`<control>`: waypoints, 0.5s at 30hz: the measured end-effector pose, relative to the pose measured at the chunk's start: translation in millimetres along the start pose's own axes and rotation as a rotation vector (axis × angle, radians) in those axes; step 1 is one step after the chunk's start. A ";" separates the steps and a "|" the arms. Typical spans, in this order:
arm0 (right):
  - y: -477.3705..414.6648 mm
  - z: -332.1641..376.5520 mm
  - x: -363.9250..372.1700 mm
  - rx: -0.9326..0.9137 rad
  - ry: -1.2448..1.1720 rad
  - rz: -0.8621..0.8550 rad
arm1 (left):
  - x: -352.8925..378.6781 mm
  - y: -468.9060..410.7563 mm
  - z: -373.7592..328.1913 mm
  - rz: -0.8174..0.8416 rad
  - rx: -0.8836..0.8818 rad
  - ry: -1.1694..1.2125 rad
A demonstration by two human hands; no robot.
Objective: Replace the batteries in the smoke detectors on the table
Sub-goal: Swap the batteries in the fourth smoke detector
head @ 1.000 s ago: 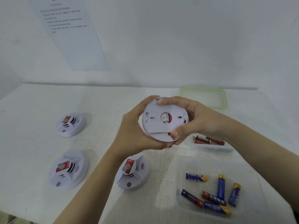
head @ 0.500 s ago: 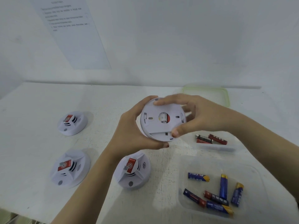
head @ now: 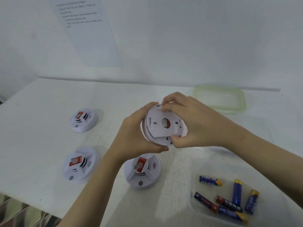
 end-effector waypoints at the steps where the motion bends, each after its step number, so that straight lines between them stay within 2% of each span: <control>1: -2.9 0.9 2.1 -0.002 -0.034 0.020 | -1.8 2.8 2.2 -0.012 -0.012 0.009; 9: -25.6 5.2 20.4 -0.010 -0.185 0.102 | -16.3 14.8 13.1 -0.093 -0.094 0.035; 15: -34.1 8.1 27.9 -0.037 -0.207 0.129 | -20.3 20.2 24.3 -0.074 -0.137 0.029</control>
Point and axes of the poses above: each hand's wrist, its own y-axis away from the middle knuckle, its own x-axis out of the palm, z = x × y, the point moved 4 cm from there along -y, towards the middle knuckle, and after that the axes turned 3 degrees about x, right-handed, at the moved point
